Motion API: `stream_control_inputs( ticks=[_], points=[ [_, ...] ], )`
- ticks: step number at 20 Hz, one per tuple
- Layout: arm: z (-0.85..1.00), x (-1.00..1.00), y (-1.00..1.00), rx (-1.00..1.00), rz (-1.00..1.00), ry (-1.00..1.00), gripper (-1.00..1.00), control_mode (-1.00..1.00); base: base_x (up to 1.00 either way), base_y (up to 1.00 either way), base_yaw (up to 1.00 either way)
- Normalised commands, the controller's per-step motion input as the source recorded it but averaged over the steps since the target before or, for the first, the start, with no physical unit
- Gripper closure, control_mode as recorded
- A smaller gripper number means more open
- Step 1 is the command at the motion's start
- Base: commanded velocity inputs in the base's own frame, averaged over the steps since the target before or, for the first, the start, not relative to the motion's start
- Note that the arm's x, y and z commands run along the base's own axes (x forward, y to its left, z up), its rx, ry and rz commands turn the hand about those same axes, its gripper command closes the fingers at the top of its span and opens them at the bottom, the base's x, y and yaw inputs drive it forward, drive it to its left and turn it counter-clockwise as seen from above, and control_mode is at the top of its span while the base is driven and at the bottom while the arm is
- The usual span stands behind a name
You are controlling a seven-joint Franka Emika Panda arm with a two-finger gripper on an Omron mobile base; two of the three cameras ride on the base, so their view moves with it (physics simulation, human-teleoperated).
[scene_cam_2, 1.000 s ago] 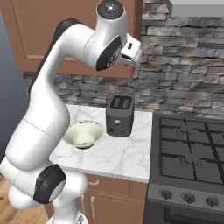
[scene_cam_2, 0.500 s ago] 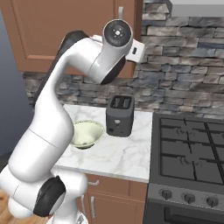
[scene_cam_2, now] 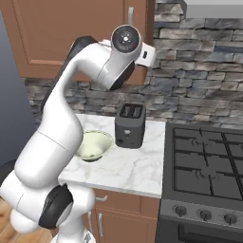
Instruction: Open the cabinet and setup a tea strainer by placing it in the bowl upright.
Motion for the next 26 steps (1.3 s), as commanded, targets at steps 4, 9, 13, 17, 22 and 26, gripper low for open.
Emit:
stream_control_inputs(
  ticks=[4,9,13,17,22,26],
  points=[
    [0.0,0.58,-0.31,0.0,0.02,0.04,-1.0,-1.0,0.0,0.0,0.0],
    [0.0,0.46,-0.38,0.01,0.06,0.04,-1.0,-1.0,0.0,0.0,0.0],
    [0.0,0.24,-0.11,0.0,0.02,0.0,-1.0,-1.0,0.0,0.0,0.0],
    [0.0,0.18,0.05,0.0,0.0,-0.01,-1.0,-1.0,0.0,0.0,0.0],
    [-0.01,0.26,0.22,0.0,-0.01,-0.02,-1.0,-1.0,0.0,0.0,0.0],
    [-0.05,0.28,0.35,0.0,-0.05,-0.04,-1.0,-1.0,0.0,0.0,0.0]
  ],
)
